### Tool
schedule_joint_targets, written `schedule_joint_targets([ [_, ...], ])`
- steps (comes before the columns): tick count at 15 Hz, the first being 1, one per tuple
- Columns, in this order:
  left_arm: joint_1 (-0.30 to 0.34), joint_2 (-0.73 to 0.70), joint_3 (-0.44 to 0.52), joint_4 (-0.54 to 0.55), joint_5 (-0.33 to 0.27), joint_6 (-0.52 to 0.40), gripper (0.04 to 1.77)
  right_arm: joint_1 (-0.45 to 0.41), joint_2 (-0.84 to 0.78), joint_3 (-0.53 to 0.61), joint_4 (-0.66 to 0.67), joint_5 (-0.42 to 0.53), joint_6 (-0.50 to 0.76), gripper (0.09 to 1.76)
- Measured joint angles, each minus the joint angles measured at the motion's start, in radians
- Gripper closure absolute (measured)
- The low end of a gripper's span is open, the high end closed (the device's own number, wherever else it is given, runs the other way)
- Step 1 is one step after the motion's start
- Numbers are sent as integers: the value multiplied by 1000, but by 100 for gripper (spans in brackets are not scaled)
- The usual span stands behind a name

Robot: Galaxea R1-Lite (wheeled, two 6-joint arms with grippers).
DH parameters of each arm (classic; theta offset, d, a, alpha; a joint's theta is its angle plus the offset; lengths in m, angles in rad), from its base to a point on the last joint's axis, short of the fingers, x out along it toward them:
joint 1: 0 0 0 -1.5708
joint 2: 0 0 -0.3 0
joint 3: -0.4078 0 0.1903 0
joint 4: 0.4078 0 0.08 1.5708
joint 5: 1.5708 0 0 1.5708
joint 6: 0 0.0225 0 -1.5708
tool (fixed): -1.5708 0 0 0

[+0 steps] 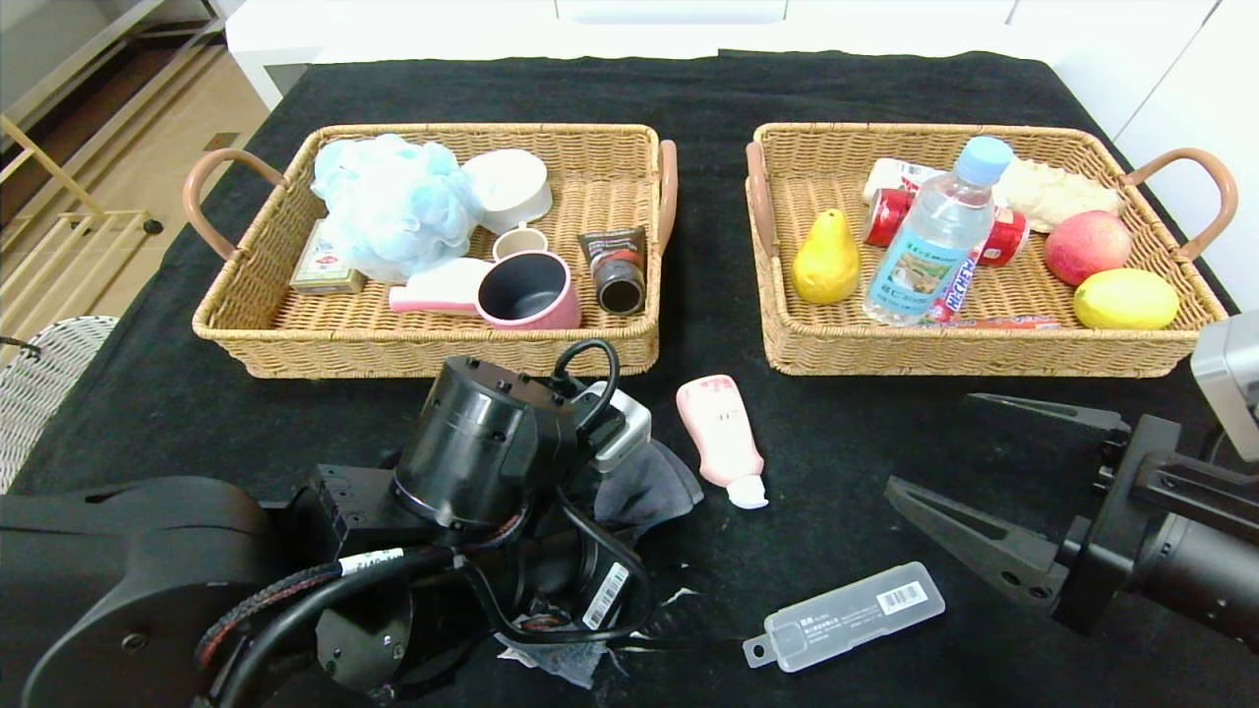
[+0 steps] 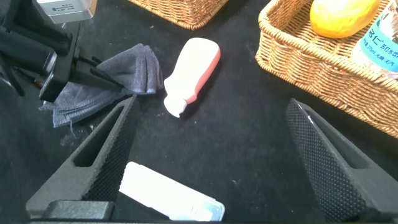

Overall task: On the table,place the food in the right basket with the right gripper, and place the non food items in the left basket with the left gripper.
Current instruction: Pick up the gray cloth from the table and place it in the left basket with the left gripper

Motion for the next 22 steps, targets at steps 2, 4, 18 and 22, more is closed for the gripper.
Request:
schedule_joint_targets([
  [2,0,1,0,0,0,0,161,0,0,0,0,0,0,14],
  [4,0,8,-3,0,1,-2,161,5,0,2,0,0,-2,14],
  [18,70,-93,-13,-97,26,-84,161,21,-1,8,0,0,-7,14],
  [22,119,-152,-30,-102,18,-119,161,26,0,9,1,0,-8,14],
])
